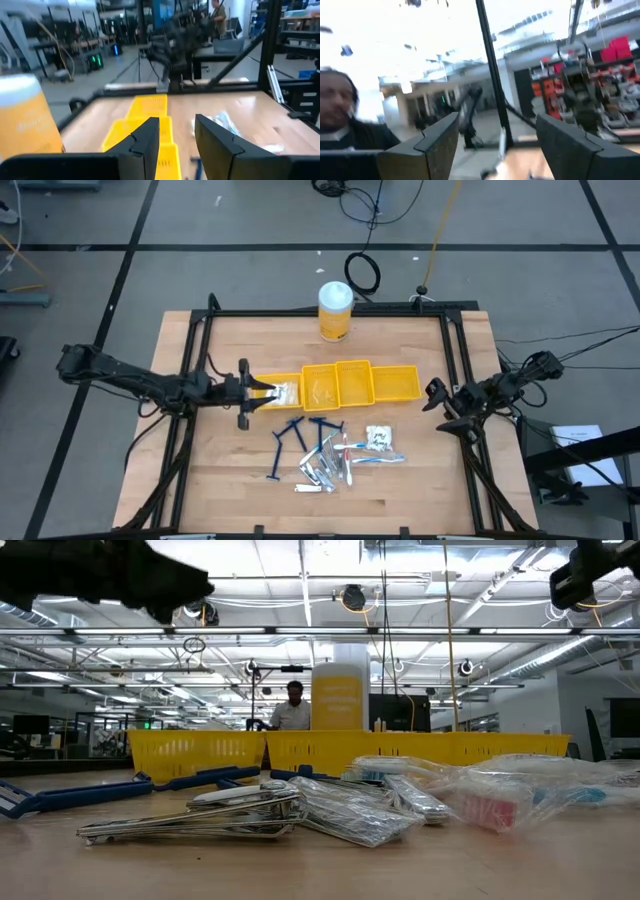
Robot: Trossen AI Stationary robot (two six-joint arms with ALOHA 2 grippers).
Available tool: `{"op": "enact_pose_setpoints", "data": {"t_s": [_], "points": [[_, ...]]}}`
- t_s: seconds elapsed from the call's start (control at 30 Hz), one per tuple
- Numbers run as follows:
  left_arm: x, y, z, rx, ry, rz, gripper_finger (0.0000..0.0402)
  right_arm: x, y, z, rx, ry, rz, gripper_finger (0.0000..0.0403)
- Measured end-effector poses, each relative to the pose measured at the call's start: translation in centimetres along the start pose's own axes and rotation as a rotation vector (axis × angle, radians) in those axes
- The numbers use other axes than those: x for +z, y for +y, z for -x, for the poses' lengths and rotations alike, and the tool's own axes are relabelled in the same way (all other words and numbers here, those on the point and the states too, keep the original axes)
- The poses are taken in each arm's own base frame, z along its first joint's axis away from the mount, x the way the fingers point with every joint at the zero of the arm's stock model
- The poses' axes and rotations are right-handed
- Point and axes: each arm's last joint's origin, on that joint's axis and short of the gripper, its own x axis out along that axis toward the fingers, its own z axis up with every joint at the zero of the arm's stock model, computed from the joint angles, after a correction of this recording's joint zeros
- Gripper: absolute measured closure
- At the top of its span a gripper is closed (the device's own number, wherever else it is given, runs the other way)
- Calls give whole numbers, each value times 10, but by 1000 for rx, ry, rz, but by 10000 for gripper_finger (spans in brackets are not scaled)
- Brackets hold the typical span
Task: Pick & Place Travel size toiletries
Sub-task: Put the vanity pack into the left yellow bin
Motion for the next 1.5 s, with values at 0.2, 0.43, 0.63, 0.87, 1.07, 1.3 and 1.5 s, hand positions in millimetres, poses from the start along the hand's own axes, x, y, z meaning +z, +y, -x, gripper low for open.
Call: {"op": "enact_pose_setpoints", "data": {"t_s": [0.2,0.43,0.63,0.87,1.07,1.3,1.5], "points": [[-7,0,0,-2,38,43,277,7,0,0,-44,-78,11,149],[-8,-1,0,-3,42,40,277,2,-5,-5,-186,-61,2,149],[-8,-1,0,-3,47,40,277,-39,-16,-25,-472,335,-19,149],[-9,0,0,-2,56,45,277,-62,-8,-82,-623,807,81,149],[-10,0,0,1,67,43,277,-90,-6,-112,-699,1109,90,165],[-11,0,0,1,75,41,277,-113,-8,-105,-774,1313,-30,199],[-11,0,0,2,75,47,277,-113,-9,-99,-854,1338,-70,227]]}}
